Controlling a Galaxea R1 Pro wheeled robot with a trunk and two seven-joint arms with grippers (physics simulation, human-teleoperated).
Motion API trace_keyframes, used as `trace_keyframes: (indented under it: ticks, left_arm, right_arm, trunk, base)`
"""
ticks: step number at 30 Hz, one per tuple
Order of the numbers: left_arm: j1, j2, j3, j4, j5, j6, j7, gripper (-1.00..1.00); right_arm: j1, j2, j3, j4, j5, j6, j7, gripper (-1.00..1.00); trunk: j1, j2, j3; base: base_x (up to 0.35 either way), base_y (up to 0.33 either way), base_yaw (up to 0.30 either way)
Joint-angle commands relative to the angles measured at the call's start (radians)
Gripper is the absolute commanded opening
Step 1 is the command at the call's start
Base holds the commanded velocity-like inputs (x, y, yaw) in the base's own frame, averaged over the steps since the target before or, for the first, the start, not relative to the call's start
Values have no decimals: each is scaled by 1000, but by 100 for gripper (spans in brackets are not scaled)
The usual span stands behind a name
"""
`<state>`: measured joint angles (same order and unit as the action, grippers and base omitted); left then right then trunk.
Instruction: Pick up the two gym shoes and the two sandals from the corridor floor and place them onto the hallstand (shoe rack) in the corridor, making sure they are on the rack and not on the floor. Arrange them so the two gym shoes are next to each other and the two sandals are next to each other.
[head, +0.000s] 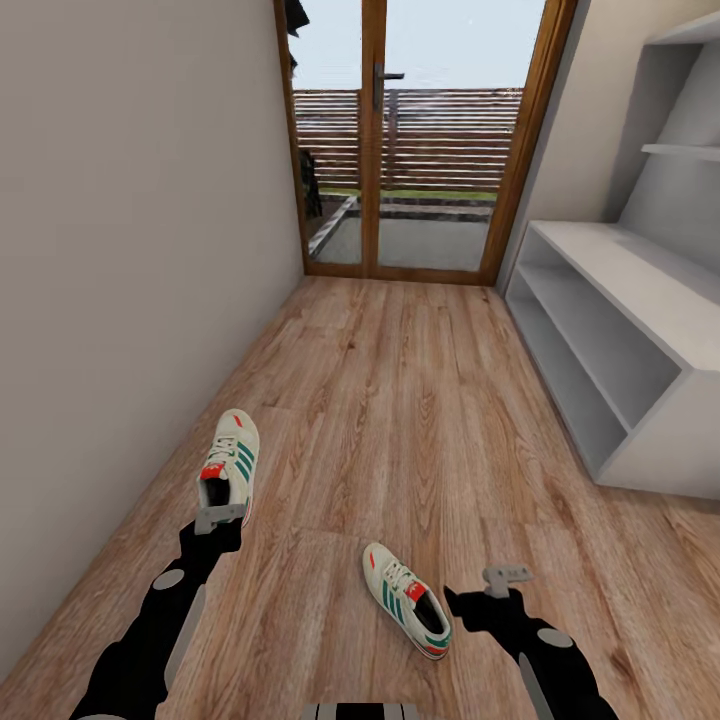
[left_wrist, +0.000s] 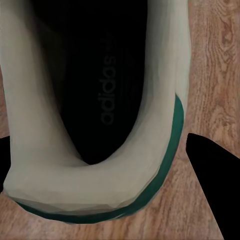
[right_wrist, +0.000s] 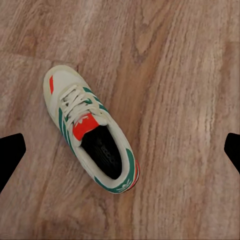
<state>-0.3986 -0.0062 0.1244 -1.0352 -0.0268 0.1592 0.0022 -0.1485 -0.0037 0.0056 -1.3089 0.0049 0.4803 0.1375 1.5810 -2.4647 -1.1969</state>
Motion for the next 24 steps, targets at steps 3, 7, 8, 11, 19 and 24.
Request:
trace_keyframes:
  ticks: [3,7,8,11,19,24]
  left_arm:
    - [0,0,1,-2,-3,5,-1,-100]
    - [0,0,3,-2,-2,5,1,-100]
    - [0,0,3,-2,-2,5,1,-100]
    - [0,-1,3,-2,-2,5,1,-100]
    - [0,-1,3,-2,-2,5,1,-100]
    - [0,-1,3,-2,-2,5,1,-100]
  right_arm:
    - [0,0,1,0,1,-10,5,100]
    - [0,1,74,-1,2,-16,5,100]
    - [0,1,90,-1,1,-17,5,100]
    - [0,1,113,-1,1,-17,4,100]
    - [0,1,116,0,0,-17,3,100]
    - [0,2,115,0,0,-17,2,100]
  trunk:
    - [0,0,-1]
    - [0,0,-1]
    - [0,0,-1]
    - [0,0,-1]
    - [0,0,-1]
    - [0,0,-1]
  base:
    - [0,0,0]
    - [69,0,0]
    - [259,0,0]
    - [179,0,0]
    - [22,0,0]
    - [2,0,0]
